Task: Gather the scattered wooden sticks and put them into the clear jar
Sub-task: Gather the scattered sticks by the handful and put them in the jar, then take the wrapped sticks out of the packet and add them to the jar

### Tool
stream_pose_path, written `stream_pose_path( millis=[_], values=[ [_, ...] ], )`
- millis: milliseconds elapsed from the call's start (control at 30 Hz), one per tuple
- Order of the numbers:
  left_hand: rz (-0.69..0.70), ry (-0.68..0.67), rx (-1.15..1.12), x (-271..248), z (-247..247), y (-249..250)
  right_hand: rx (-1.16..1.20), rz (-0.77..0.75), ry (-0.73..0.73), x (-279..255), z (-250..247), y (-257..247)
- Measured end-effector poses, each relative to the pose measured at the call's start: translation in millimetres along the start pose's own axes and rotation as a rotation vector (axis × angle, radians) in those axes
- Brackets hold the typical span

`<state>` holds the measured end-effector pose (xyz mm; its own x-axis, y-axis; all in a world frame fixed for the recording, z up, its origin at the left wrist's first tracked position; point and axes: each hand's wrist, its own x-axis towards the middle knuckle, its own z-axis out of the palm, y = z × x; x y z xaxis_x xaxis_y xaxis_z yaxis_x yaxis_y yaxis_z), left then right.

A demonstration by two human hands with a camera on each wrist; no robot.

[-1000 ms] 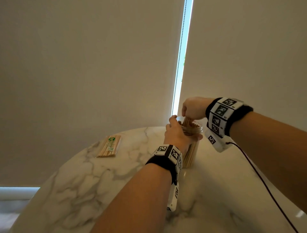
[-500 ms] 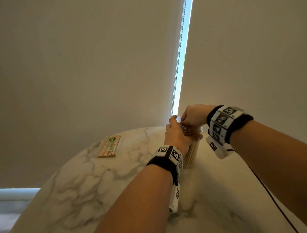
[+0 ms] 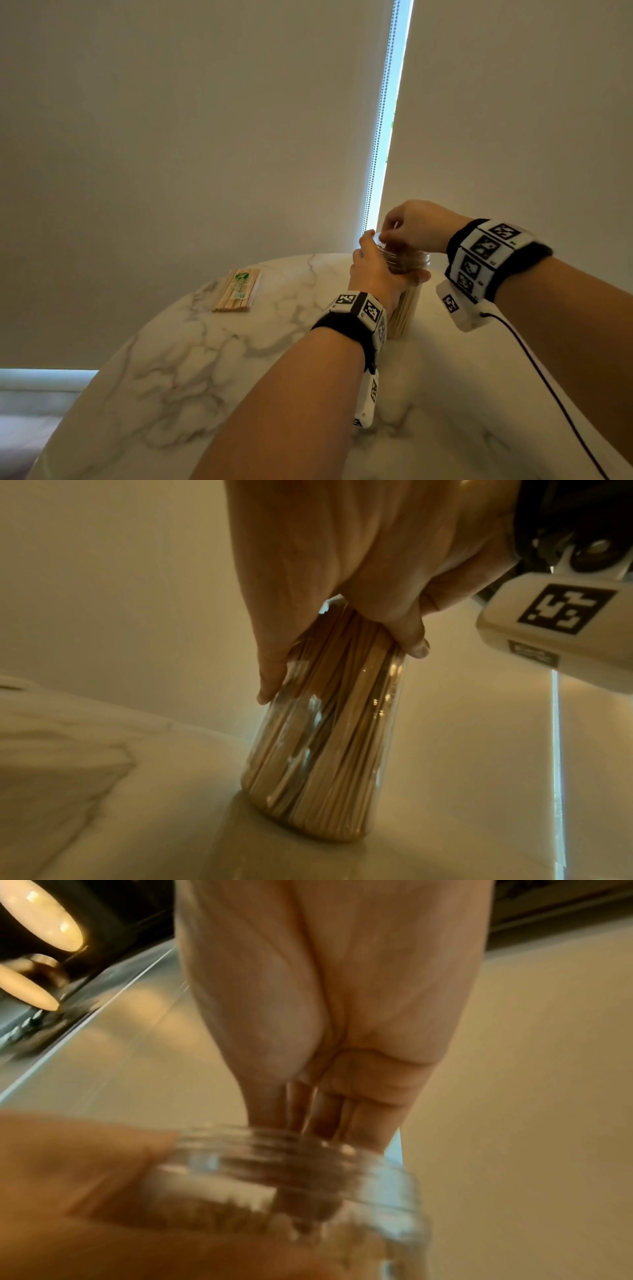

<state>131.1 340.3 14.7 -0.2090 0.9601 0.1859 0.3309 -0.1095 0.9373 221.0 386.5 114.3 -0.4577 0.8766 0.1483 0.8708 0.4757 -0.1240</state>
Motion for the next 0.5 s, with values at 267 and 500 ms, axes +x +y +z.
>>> stream_pose_path(
  millis=[267, 500],
  values=[
    [-0.163, -0.347, 0.352, 2.1, -81.9, -13.9, 0.205, -0.009, 0.231, -33.2, -8.8, -3.0],
    [-0.400, -0.150, 0.938, 30.0, -191.0, -69.5, 0.351, -0.160, 0.224, -88.6, 14.7, -38.6]
  ],
)
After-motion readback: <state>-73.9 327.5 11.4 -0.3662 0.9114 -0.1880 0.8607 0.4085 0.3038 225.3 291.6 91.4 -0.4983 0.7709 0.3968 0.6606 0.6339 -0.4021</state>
